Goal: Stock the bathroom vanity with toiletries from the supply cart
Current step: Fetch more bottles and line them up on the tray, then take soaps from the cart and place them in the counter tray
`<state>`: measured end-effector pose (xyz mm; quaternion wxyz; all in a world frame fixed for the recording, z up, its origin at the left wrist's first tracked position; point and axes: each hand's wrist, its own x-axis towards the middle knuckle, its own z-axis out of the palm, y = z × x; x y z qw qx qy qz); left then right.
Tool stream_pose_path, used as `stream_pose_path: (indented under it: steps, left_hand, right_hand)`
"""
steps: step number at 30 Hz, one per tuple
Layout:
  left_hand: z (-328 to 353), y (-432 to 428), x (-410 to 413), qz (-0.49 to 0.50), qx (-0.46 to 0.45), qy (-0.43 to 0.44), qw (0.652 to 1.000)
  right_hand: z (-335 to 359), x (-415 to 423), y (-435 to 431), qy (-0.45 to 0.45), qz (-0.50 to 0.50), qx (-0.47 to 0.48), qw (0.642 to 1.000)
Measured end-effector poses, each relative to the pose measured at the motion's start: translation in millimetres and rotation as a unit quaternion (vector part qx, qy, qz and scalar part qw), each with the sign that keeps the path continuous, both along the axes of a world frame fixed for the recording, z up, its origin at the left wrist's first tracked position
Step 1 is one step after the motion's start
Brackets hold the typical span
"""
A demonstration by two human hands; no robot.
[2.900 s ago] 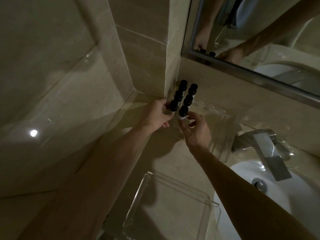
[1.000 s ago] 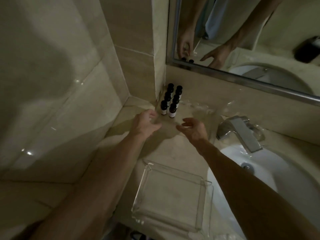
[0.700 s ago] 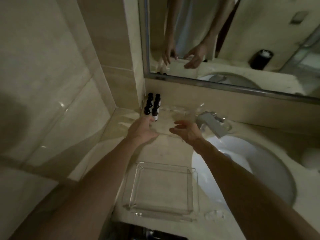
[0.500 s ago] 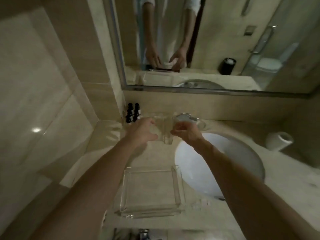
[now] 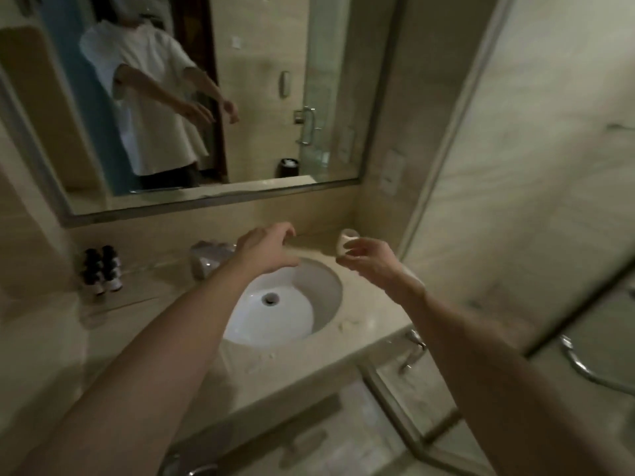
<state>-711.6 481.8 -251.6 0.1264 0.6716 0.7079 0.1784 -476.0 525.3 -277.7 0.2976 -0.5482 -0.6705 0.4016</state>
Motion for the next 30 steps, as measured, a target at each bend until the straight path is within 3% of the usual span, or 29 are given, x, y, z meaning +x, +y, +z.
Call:
stream_pose_path:
  steps: [8, 15, 21, 30]
  left_hand:
    - [34, -62, 214, -0.180, 0.014, 0.042, 0.983]
    - [54, -101, 410, -0.357, 0.033, 0.056, 0.932]
    - [53, -158, 576, -0.506, 0.043, 0.054, 0.860]
    - [43, -258, 795, -0.689, 0.060, 0.049, 0.721]
  right_hand:
    - [28, 230, -138, 0.018, -0.180, 0.016, 0.983]
    - [45, 399, -276, 0.030, -0.349, 0.045, 0.936]
    - [44, 514, -407, 0.016, -0.500, 0.047, 0.865]
    - [36, 631, -566, 0.009, -0.701, 0.042, 0.712]
